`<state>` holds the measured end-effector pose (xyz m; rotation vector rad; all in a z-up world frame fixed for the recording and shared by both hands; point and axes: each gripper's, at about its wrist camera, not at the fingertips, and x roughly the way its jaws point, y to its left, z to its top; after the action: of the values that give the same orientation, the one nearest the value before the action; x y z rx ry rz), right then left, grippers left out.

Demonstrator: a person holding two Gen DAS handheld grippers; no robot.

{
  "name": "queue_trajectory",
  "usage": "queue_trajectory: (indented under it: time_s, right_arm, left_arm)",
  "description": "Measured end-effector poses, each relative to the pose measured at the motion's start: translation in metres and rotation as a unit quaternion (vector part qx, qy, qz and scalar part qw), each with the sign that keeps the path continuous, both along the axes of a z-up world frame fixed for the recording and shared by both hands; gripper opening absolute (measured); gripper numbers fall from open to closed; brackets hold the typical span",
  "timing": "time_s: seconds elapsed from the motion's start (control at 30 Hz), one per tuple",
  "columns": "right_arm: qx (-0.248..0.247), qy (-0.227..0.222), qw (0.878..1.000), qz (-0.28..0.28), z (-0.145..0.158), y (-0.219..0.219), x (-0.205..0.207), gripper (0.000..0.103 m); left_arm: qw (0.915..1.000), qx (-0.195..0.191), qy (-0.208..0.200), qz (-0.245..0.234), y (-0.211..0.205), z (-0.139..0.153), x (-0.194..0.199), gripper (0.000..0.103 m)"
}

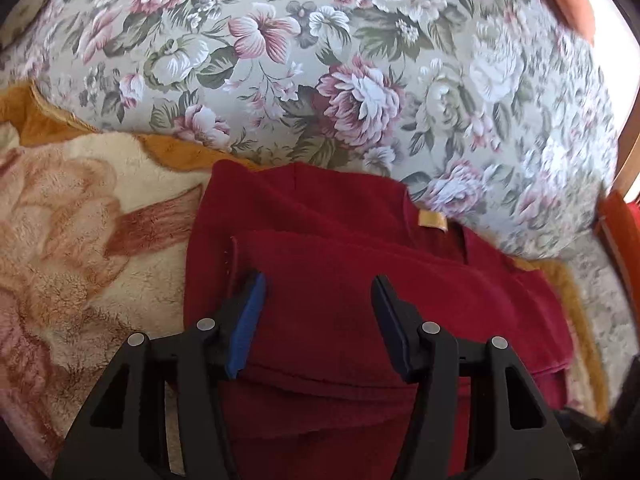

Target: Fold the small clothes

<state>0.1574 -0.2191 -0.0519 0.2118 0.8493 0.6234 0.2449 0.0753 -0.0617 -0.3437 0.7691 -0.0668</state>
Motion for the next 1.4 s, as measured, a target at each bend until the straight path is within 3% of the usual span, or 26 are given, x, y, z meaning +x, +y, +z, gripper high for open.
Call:
queue_trajectory:
  time_s: [0.13, 0.2, 0.27, 0.4, 0.43, 0.5, 0.53, 0.6, 0.73, 0.87, 0.93, 1.0, 1.03, 1.13, 1.2, 1.27, 1.4]
  right_arm:
    - [0.04, -0.019, 0.997, -0.057, 0.02, -0.042, -0.004, 0.041]
    - [0.021, -0.027, 0.996, -0.084, 0.031, -0.067, 0.008, 0.041]
    - [0.004, -0.038, 0.997, -0.069, 0.039, -0.081, 0.024, 0.039]
    - [-0.068, -0.066, 0.995, 0.013, 0.043, -0.078, 0.058, 0.033]
    - [-0.076, -0.061, 0.995, 0.036, 0.037, -0.076, 0.068, 0.033]
    - [-0.151, -0.028, 0.988, 0.023, 0.008, -0.078, 0.088, 0.03]
    - [-0.159, -0.015, 0.987, 0.021, -0.006, -0.083, 0.094, 0.03]
    - [-0.126, -0.013, 0.992, 0.015, -0.004, -0.093, 0.095, 0.03]
    - [-0.157, -0.013, 0.987, 0.02, 0.005, -0.085, 0.093, 0.03]
    - [-0.132, -0.053, 0.99, -0.016, 0.034, -0.088, 0.109, 0.03]
    - [-0.138, -0.035, 0.99, -0.02, 0.027, -0.082, 0.124, 0.03]
    - [-0.18, 0.01, 0.984, -0.013, -0.003, -0.074, 0.141, 0.032]
    - [-0.17, 0.007, 0.985, -0.018, -0.007, -0.075, 0.142, 0.033]
    - [-0.156, 0.038, 0.986, -0.037, 0.0, -0.079, 0.148, 0.033]
    - [-0.171, 0.021, 0.984, -0.053, 0.015, -0.076, 0.15, 0.033]
    - [-0.156, 0.004, 0.986, -0.063, 0.024, -0.077, 0.157, 0.034]
    - [-0.186, 0.074, 0.978, -0.06, -0.004, -0.069, 0.178, 0.034]
  left_arm:
    - [1.0, 0.008, -0.002, 0.005, 0.0, -0.003, 0.002, 0.055]
    - [1.0, 0.0, -0.004, 0.007, 0.005, -0.005, 0.0, 0.055]
    - [0.9999, -0.003, -0.005, 0.01, 0.007, -0.006, 0.001, 0.055]
    - [0.9999, 0.004, -0.005, 0.014, 0.007, -0.007, 0.001, 0.055]
    - [0.9999, 0.005, -0.005, 0.014, 0.006, -0.006, 0.0, 0.055]
    - [0.9999, 0.006, -0.005, 0.014, 0.006, -0.007, 0.0, 0.055]
    - [0.9999, 0.007, -0.005, 0.014, 0.006, -0.007, 0.001, 0.055]
    - [0.9999, 0.008, -0.005, 0.014, 0.005, -0.007, 0.001, 0.055]
    - [0.9999, 0.007, -0.006, 0.013, 0.006, -0.007, 0.001, 0.055]
    - [0.9999, 0.005, -0.006, 0.013, 0.006, -0.006, 0.002, 0.055]
    - [0.9999, 0.005, -0.006, 0.013, 0.006, -0.006, 0.002, 0.055]
    - [0.9999, 0.006, -0.006, 0.013, 0.006, -0.007, 0.002, 0.055]
    - [0.9999, 0.006, -0.007, 0.013, 0.006, -0.006, 0.002, 0.055]
    - [0.9999, 0.005, -0.007, 0.013, 0.006, -0.006, 0.001, 0.055]
    - [0.9999, 0.003, -0.008, 0.013, 0.007, -0.006, 0.002, 0.055]
    - [0.9999, 0.003, -0.009, 0.013, 0.007, -0.006, 0.001, 0.055]
    - [0.9999, 0.002, -0.01, 0.013, 0.007, -0.006, 0.002, 0.055]
